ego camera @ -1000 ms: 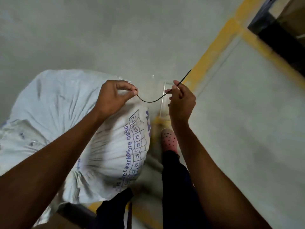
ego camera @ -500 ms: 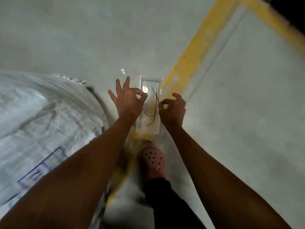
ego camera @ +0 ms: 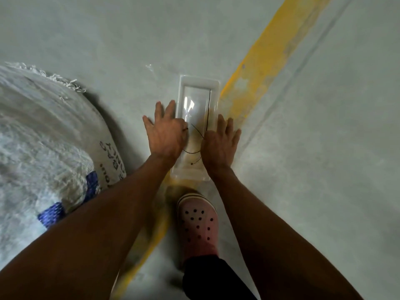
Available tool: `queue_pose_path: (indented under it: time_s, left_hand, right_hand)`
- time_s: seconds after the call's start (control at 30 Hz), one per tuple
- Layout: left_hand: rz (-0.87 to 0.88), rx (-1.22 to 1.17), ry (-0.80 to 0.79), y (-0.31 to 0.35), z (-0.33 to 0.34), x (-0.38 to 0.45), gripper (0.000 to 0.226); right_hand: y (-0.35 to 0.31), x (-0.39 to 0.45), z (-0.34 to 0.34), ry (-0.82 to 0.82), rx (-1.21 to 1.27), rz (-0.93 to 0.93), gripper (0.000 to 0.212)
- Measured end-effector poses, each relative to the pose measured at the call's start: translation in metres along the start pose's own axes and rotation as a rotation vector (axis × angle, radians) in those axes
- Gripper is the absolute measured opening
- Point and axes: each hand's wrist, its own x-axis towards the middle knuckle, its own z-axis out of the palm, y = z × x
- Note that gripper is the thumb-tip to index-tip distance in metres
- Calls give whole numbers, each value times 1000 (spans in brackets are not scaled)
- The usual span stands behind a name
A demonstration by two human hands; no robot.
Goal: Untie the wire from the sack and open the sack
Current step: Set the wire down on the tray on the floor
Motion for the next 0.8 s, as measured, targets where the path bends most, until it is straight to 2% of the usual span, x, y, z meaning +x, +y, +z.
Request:
queue_pose_path:
  time_s: [0.07, 0.17, 0.3, 0.4, 0.5, 0.6, 0.8]
  left_hand:
    - [-4, -16, -9, 0, 0, -3, 18]
    - [36, -74, -22, -4, -7, -9, 31]
    - [81, -133, -131, -13, -26, -23, 78]
    - [51, -134, -234, -18, -60, -35, 109]
    - [86, -129, -234, -20, -117, -55, 115]
    - [130, -122, -155, -26, -195, -78, 117]
    - [159, -180, 10, -79, -377, -142, 119]
  right_hand:
    - [1, -1, 2, -20, 0, -5, 9]
    - [5, -6, -8, -23, 108, -7, 23]
    - [19, -20, -34, -200, 289, -57, 77]
    - [29, -36, -74, -275, 295, -117, 102]
    - [27, -48, -134, -300, 259, -177, 114]
    - [6, -56, -215, -290, 276, -275, 121]
    - [-93, -80, -395, -257, 280, -511, 127]
